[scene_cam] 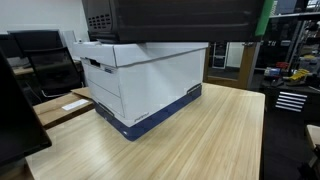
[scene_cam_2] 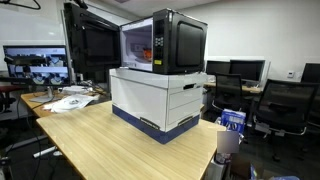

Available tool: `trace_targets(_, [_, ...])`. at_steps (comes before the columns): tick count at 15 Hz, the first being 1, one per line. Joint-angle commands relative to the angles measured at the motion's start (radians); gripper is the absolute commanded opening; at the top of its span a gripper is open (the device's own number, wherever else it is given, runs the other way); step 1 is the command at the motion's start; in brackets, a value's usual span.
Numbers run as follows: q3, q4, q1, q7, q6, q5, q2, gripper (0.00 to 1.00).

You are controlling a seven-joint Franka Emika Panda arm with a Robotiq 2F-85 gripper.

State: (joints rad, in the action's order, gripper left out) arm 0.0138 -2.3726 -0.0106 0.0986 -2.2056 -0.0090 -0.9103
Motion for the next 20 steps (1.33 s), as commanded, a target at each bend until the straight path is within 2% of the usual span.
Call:
trace_targets(1, [0.061, 0.074, -0.073, -0.04, 0.024, -0.031, 0.121, 0.02])
trace_targets(5, [0.132, 0.154, -0.115, -0.035, -0.015, -0.015, 0.246, 0.02])
trace_targets(13, [0.136, 0.21, -0.119, -0.067, -0.041, -0.001, 0.235, 0.02])
trace_targets(18, [0.15, 0.26, -0.102, -0.037, 0.107, 0.008, 0.236, 0.02])
trace_targets(20, [0.162, 0.306, -0.086, -0.014, 0.225, 0.02, 0.252, 0.02])
